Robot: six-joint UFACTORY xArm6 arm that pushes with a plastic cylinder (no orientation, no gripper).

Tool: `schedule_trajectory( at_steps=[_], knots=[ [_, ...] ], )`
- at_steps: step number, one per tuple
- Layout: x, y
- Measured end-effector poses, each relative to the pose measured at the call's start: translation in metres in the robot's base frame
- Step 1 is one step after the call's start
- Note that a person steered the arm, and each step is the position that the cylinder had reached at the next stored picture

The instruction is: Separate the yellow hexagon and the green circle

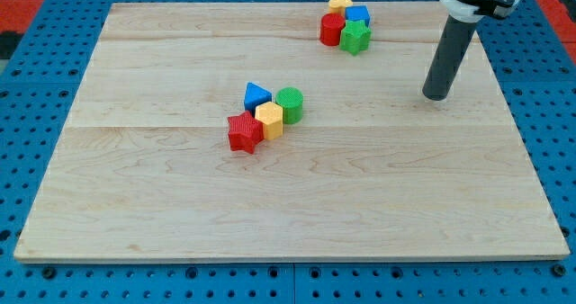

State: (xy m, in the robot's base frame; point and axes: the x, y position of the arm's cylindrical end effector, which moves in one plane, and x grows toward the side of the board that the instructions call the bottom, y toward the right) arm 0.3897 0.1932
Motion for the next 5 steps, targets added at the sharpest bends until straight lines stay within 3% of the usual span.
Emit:
schedule_trajectory(
  at_steps=[2,5],
  knots=[
    [0.000,0.011],
    [-0.010,-0.018]
  ],
)
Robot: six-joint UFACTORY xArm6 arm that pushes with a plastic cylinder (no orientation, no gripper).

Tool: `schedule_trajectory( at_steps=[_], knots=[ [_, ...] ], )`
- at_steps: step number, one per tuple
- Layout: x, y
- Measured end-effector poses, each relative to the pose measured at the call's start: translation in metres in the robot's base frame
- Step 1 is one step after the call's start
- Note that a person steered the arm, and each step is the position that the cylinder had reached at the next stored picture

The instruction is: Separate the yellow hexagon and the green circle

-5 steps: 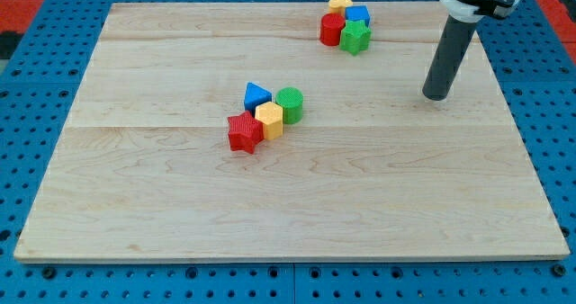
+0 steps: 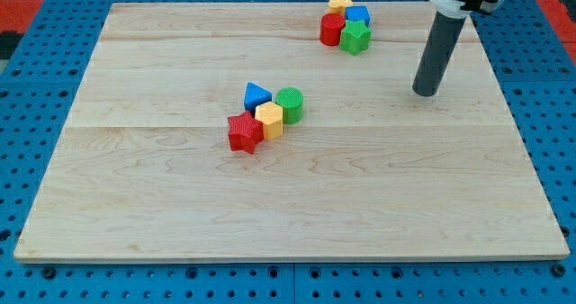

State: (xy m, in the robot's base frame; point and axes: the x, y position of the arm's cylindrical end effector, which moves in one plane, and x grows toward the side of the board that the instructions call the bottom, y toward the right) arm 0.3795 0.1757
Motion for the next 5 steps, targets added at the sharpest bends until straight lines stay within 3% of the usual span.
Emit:
schedule_trajectory(
  at_steps=[1,3,5],
  knots=[
    [-0.009,-0.028],
    [0.036,-0.067],
    [0.058,-0.176]
  ],
)
